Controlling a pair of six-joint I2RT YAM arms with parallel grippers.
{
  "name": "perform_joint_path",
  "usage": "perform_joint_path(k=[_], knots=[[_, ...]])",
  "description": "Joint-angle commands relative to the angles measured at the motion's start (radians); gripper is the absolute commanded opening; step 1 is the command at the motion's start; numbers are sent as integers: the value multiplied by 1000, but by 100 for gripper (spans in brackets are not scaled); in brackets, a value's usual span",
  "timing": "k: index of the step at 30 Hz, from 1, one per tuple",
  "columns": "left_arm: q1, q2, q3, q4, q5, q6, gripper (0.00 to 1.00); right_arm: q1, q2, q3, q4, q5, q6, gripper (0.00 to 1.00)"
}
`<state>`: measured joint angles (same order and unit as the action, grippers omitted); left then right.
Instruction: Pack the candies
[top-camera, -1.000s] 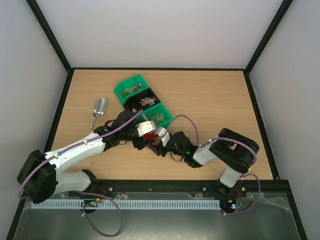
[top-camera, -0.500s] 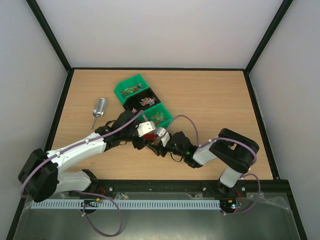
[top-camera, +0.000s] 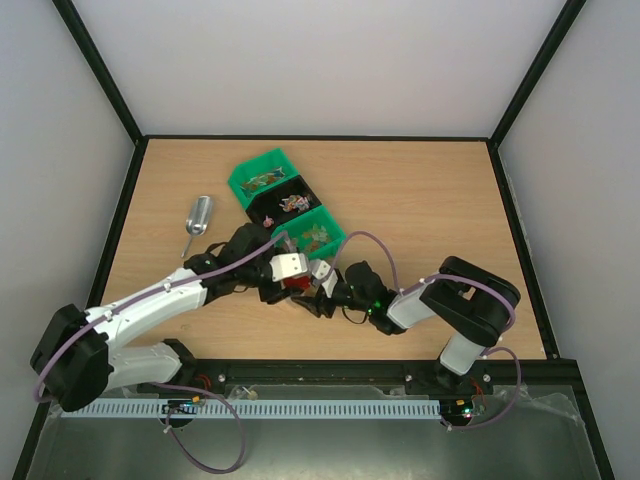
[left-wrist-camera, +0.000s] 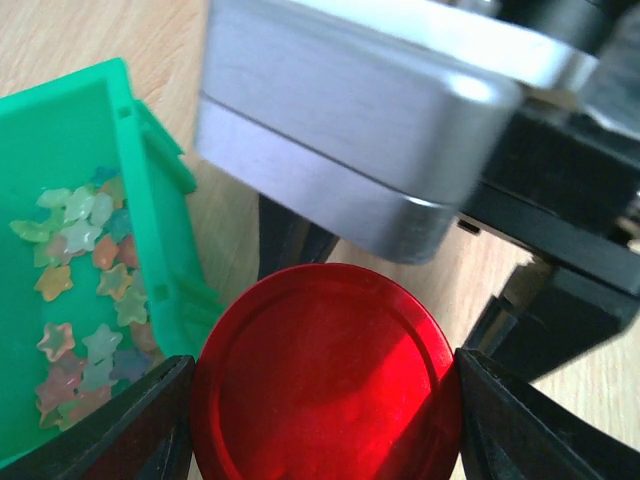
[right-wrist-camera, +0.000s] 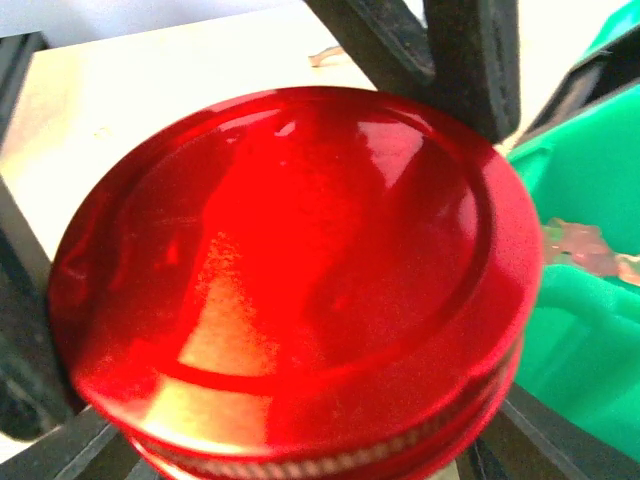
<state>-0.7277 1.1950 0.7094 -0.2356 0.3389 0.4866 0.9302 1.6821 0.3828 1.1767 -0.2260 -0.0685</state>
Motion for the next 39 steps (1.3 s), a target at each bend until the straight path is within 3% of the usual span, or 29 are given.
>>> perform_joint_path(k=[1,5,8,15,22,28,34,39], knots=[[10,-4,-24,-164,102,205,56,2,-37,-7,-30,-229,-75,53],[11,-9,-27,-236,157,272,54,-50,-49,-2,-59,-281,-82,58],[14,-12,-36,-241,174,289,52,-89,-61,0,-78,-317,-104,70],[39,-12,-57,-97,91,100,49,-104,-85,1,-64,-279,-44,99],[47,-15,-55,1,38,-58,49,-38,-68,-33,42,-168,38,99],[47,-15,-51,11,33,-64,47,41,-11,-2,88,25,22,99],[48,-25,-43,-87,75,71,47,36,-24,-21,76,30,-62,66],[48,-13,-16,-249,186,280,45,2,-38,-44,63,-182,-121,58]])
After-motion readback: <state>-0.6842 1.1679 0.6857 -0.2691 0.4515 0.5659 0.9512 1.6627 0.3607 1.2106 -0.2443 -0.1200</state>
